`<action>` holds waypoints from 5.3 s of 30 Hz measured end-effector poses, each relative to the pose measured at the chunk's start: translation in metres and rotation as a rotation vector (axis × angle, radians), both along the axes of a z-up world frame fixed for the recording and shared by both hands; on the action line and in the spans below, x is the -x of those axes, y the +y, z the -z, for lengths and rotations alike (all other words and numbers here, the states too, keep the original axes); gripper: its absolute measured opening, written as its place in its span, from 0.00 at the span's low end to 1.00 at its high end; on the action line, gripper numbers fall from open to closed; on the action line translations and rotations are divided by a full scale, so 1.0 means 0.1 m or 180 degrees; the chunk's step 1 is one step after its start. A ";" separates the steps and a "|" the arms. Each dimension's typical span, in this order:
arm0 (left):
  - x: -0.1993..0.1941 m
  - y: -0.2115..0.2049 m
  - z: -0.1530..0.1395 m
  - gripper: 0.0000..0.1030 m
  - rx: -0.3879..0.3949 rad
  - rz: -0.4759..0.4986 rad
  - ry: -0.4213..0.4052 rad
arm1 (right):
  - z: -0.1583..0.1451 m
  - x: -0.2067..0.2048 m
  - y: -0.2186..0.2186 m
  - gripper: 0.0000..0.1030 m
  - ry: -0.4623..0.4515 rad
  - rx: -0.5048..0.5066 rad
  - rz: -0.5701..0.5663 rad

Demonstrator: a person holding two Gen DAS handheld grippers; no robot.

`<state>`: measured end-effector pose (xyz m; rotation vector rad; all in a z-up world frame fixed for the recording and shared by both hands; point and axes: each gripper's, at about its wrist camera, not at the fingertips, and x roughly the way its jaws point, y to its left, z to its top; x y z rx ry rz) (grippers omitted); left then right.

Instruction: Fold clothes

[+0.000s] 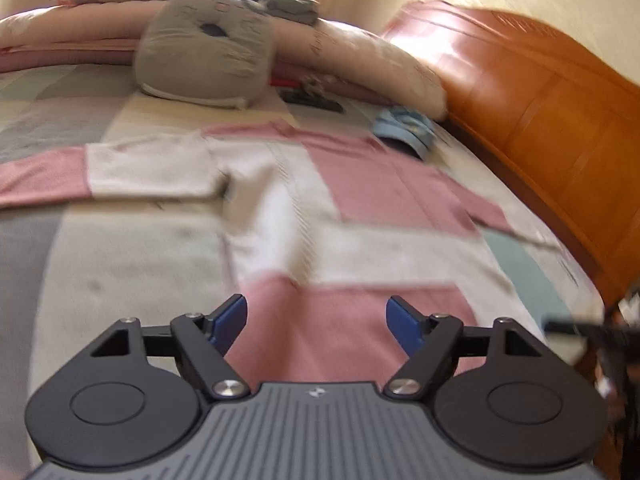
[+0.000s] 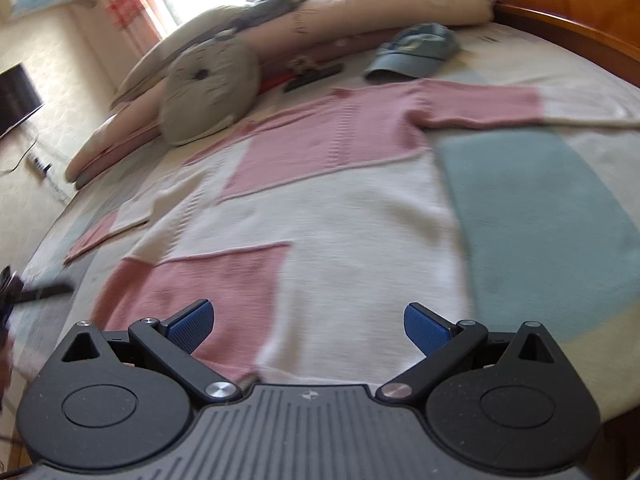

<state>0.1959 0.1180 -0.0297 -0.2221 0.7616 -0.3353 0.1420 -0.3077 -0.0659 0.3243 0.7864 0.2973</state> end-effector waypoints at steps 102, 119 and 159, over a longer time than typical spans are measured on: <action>0.01 -0.23 0.65 0.17 -0.1317 0.0654 -0.0306 | 0.45 -0.20 1.24 1.00 -0.0244 0.1233 -0.0731; 0.56 -0.37 0.57 0.42 -0.0985 0.0654 -0.0074 | 0.44 -0.07 1.15 1.00 -0.0221 0.1212 -0.0612; 0.13 -1.01 0.63 0.76 -0.0941 0.0651 -0.0099 | 0.31 -0.02 0.85 1.00 -0.0115 0.1025 -0.0787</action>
